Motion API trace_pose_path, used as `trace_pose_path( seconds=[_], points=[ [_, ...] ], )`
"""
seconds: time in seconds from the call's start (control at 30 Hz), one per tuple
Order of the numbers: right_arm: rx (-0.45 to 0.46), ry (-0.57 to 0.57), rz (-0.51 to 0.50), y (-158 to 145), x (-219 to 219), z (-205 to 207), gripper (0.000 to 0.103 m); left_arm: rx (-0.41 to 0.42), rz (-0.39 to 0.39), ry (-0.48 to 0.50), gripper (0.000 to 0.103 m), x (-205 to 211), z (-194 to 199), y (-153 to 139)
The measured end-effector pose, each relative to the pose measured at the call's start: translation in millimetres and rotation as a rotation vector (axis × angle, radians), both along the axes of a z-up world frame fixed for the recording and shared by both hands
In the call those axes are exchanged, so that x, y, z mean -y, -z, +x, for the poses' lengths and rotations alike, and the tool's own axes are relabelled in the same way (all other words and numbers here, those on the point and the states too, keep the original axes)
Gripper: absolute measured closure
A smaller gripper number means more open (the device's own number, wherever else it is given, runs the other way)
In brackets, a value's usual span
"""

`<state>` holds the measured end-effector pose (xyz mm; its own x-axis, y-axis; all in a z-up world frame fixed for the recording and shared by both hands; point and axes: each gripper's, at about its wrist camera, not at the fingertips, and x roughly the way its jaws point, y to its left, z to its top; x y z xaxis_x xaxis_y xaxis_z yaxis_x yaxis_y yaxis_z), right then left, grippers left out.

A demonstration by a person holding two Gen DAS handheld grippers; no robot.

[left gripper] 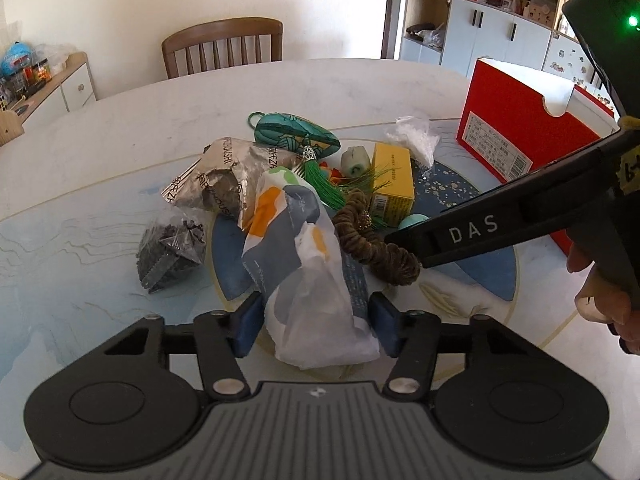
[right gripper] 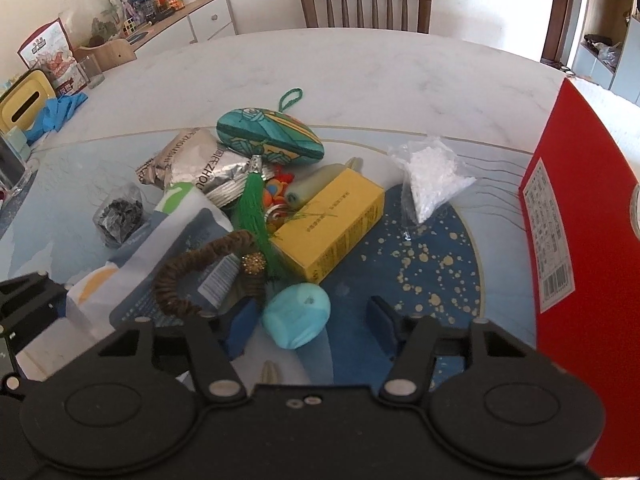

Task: Organize objects
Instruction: 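Grasp the white-and-blue plastic bag with the left tool while the right tool grasps the teal soap, then carry the bag and soap into the red box and open both tools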

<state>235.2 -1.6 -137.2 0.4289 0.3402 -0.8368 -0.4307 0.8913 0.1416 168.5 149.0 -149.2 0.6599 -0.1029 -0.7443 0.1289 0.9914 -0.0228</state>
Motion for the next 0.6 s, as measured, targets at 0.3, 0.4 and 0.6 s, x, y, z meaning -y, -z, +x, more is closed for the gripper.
trace_pose_path(
  seconds=[0.3, 0.4, 0.6],
  points=[
    [0.005, 0.007, 0.019, -3.0, 2.2, -5.8, 0.068, -0.003, 0.010, -0.013, 0.065, 0.6, -5.2, -3.4],
    [0.010, 0.018, 0.028, -4.9, 5.5, -8.4, 0.068, -0.002, 0.023, -0.017, 0.066, 0.8, -7.9, -5.2],
    [0.010, 0.033, 0.053, -12.2, 15.0, -18.9, 0.069, 0.021, 0.037, -0.028, 0.069, -3.0, -19.9, -16.4]
  ],
)
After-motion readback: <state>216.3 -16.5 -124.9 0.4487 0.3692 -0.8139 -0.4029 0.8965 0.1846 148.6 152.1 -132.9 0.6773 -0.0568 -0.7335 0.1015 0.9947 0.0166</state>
